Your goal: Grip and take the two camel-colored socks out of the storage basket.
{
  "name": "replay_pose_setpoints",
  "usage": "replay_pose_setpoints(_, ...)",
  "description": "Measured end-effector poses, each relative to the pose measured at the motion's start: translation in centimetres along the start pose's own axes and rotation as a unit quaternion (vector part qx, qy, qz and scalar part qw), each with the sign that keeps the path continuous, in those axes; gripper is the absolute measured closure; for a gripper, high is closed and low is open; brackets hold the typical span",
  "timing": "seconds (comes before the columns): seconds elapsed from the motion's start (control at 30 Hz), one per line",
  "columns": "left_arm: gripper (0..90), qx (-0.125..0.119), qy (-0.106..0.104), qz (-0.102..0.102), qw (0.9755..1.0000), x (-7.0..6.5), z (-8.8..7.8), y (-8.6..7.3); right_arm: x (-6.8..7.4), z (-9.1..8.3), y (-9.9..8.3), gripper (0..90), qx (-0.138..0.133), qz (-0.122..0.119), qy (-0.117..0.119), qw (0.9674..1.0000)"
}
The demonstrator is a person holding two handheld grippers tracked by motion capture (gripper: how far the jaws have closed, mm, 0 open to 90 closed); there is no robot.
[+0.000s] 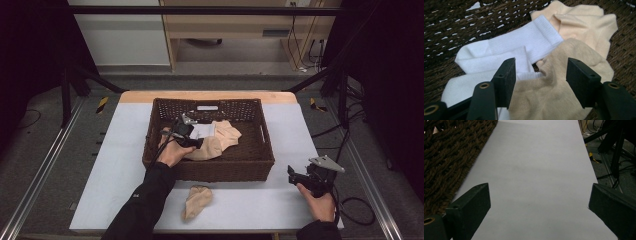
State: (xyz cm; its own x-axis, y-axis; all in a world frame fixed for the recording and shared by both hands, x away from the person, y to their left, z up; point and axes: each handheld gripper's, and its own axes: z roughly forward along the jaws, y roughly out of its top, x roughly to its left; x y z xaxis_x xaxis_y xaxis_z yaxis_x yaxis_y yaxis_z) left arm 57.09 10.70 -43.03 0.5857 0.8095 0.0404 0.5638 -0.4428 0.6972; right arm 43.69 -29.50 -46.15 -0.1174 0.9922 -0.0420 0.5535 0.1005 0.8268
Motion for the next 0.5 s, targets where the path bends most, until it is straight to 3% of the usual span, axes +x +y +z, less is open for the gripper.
replay_pose_setpoints(0.3, 44.2, 0.039, -0.001, 0.007, 0.9992, -0.8, 1.1, 0.0, -0.1, 0.0, 0.0, 4.1, 0.001, 0.002, -0.002, 1.0)
replay_pose_setpoints(0.5, 59.2, 0.067, -0.005, -0.001, 0.9977, -0.5, 1.6, 0.0, -0.1, 0.0, 0.0, 4.1, 0.001, 0.001, -0.002, 1.0)
